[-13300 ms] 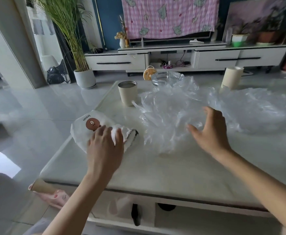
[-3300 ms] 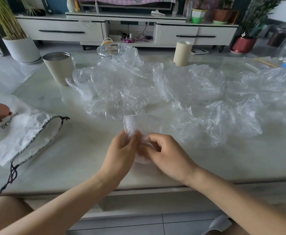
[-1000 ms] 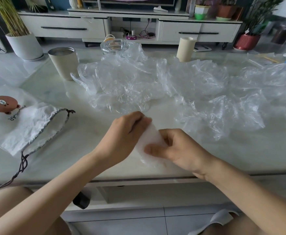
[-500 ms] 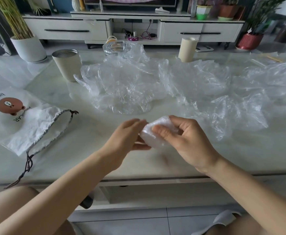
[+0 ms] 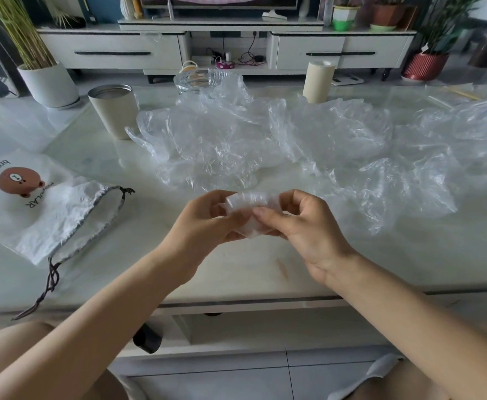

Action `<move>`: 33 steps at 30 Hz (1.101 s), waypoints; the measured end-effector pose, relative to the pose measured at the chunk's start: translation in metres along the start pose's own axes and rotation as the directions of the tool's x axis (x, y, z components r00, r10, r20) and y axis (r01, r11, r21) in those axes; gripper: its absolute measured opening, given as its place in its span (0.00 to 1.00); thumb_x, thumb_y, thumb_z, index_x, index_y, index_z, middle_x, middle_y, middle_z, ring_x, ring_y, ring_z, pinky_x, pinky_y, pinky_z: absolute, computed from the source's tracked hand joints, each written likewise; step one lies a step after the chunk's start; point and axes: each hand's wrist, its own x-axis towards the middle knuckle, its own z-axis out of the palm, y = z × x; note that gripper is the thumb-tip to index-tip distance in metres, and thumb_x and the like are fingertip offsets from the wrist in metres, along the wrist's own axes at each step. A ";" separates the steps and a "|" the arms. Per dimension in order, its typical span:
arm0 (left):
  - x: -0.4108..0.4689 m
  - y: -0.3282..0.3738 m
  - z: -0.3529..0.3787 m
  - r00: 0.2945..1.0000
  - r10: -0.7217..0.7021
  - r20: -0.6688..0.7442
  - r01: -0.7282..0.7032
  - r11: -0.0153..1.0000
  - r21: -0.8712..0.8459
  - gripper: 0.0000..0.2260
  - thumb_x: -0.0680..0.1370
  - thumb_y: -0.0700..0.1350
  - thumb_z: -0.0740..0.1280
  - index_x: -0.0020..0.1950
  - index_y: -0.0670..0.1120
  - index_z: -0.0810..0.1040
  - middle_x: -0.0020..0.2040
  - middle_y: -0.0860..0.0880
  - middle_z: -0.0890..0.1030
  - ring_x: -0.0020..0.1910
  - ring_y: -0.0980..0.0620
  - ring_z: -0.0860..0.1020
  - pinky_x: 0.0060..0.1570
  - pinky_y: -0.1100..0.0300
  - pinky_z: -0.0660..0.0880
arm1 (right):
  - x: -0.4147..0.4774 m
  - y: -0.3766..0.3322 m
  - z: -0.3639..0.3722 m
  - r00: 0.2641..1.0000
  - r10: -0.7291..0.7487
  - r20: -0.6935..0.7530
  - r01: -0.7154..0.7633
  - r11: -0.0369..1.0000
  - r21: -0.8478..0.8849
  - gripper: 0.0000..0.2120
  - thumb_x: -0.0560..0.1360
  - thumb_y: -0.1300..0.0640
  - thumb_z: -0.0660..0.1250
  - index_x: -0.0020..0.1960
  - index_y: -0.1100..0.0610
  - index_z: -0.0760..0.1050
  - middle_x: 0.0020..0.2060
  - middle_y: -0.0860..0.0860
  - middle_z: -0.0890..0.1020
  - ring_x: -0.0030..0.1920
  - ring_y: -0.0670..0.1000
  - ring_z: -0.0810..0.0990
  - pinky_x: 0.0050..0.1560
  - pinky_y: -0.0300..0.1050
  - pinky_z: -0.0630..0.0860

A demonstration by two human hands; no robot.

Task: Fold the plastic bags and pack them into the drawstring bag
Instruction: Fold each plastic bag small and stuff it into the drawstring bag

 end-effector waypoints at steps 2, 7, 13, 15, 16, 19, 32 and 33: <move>0.000 0.004 -0.006 0.998 -0.054 0.035 0.055 0.997 -0.047 0.08 0.75 0.34 0.65 0.54 0.37 0.76 0.44 0.43 0.81 0.40 0.51 0.82 0.40 0.64 0.78 | 0.004 0.000 0.004 0.998 0.054 -0.031 -0.052 0.995 0.082 0.14 0.67 0.66 0.74 0.43 0.57 0.70 0.42 0.57 0.76 0.42 0.54 0.80 0.35 0.36 0.78; 0.004 0.024 -0.038 0.983 0.117 -0.140 -0.059 0.930 0.362 0.08 0.75 0.34 0.67 0.48 0.46 0.78 0.41 0.50 0.81 0.41 0.53 0.78 0.42 0.61 0.77 | 0.013 -0.002 0.016 0.995 0.097 -0.024 -0.092 0.982 0.163 0.20 0.67 0.66 0.74 0.55 0.61 0.71 0.50 0.61 0.80 0.42 0.53 0.80 0.35 0.36 0.79; 0.006 0.031 -0.113 0.869 0.387 -0.308 0.231 0.233 0.945 0.30 0.73 0.49 0.70 0.72 0.46 0.64 0.73 0.41 0.61 0.73 0.43 0.55 0.69 0.48 0.54 | 0.024 0.001 0.030 0.994 0.110 -0.025 -0.106 0.984 0.145 0.16 0.69 0.66 0.73 0.54 0.63 0.73 0.52 0.63 0.80 0.40 0.53 0.79 0.34 0.36 0.78; 0.004 0.022 -0.133 0.898 0.182 -0.400 0.380 0.136 0.915 0.37 0.72 0.56 0.69 0.76 0.47 0.56 0.77 0.40 0.50 0.75 0.42 0.46 0.71 0.47 0.47 | 0.024 0.002 0.037 0.993 0.114 0.014 -0.114 0.985 0.127 0.13 0.69 0.67 0.72 0.52 0.61 0.73 0.48 0.61 0.80 0.38 0.52 0.79 0.35 0.37 0.79; 0.002 0.017 -0.140 0.897 0.124 -0.425 0.411 0.124 0.903 0.40 0.73 0.57 0.69 0.77 0.47 0.52 0.77 0.40 0.47 0.75 0.42 0.44 0.72 0.46 0.45 | 0.024 0.003 0.040 0.993 0.114 0.034 -0.118 0.987 0.113 0.13 0.70 0.66 0.72 0.51 0.61 0.73 0.46 0.59 0.79 0.37 0.51 0.78 0.35 0.36 0.79; -0.001 0.008 -0.150 0.889 0.122 -0.441 0.407 0.228 0.885 0.41 0.75 0.52 0.67 0.77 0.46 0.43 0.77 0.40 0.44 0.76 0.41 0.43 0.72 0.48 0.45 | 0.024 0.004 0.047 0.989 0.113 0.091 -0.119 0.991 0.068 0.13 0.70 0.66 0.72 0.52 0.61 0.73 0.44 0.57 0.78 0.36 0.49 0.78 0.35 0.36 0.78; -0.024 -0.007 -0.172 0.840 0.423 -0.340 0.288 0.183 0.940 0.19 0.76 0.33 0.58 0.67 0.39 0.65 0.69 0.36 0.66 0.60 0.34 0.71 0.51 0.43 0.68 | 0.012 0.011 0.099 0.928 -0.224 0.299 0.291 0.934 -0.206 0.13 0.68 0.64 0.74 0.39 0.49 0.74 0.37 0.44 0.78 0.39 0.42 0.77 0.45 0.33 0.75; -0.026 -0.005 -0.163 0.823 0.474 -0.312 0.262 0.171 0.950 0.22 0.75 0.32 0.58 0.70 0.39 0.65 0.71 0.36 0.65 0.64 0.35 0.69 0.55 0.43 0.67 | 0.009 0.010 0.100 0.905 -0.302 0.298 0.368 0.909 -0.196 0.13 0.68 0.64 0.74 0.39 0.48 0.74 0.36 0.41 0.78 0.39 0.39 0.76 0.44 0.30 0.73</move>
